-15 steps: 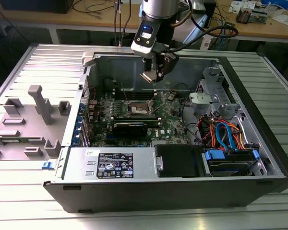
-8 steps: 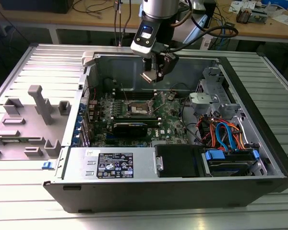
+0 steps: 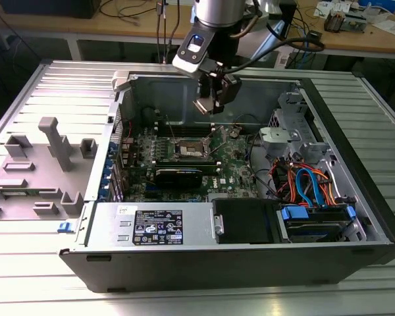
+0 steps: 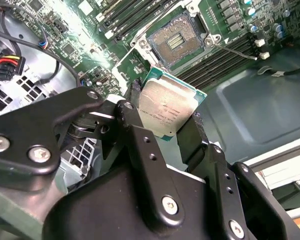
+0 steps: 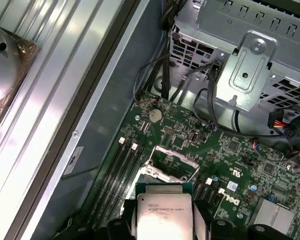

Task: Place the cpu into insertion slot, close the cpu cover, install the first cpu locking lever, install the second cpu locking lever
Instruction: 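Place the cpu into insertion slot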

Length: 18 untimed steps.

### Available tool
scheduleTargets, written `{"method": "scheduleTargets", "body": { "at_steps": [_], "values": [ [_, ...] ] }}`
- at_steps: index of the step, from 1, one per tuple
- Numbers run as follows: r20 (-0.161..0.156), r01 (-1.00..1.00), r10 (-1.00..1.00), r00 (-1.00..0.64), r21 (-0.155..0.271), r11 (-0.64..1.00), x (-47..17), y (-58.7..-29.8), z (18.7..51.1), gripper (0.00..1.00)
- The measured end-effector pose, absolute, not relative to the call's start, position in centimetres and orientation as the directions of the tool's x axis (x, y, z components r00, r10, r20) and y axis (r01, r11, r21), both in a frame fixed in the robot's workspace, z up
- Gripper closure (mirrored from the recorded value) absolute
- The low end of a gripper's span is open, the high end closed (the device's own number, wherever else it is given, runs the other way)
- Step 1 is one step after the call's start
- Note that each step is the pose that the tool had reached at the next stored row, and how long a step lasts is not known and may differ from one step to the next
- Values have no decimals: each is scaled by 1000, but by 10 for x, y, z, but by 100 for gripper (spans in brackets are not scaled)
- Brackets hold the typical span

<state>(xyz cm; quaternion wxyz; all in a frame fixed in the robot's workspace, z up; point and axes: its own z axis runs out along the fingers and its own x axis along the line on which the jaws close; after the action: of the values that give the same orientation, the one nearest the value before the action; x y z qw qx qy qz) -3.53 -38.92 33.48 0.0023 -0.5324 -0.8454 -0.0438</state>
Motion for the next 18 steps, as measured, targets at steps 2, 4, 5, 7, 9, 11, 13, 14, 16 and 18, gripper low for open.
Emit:
{"method": "scheduleTargets", "body": {
  "at_steps": [2,4,5,7,9,11,13,14,16,18],
  "values": [
    [50,901,900,-433,72,429,-37,-389,335,46],
    [50,906,906,-421,71,417,-37,-389,334,46],
    [51,913,912,-406,71,402,-37,-389,334,46],
    [51,921,921,-387,71,383,-37,-389,333,46],
    [51,929,929,-366,70,362,-38,-389,332,46],
    [51,930,930,-364,70,360,-43,-389,331,46],
    [51,931,930,-363,69,359,-48,-389,330,46],
    [51,932,931,-361,69,357,-49,-389,330,46],
    [52,937,936,-347,68,344,-50,-389,329,46],
    [53,947,947,-317,64,314,-50,-389,327,46]
  ]
}}
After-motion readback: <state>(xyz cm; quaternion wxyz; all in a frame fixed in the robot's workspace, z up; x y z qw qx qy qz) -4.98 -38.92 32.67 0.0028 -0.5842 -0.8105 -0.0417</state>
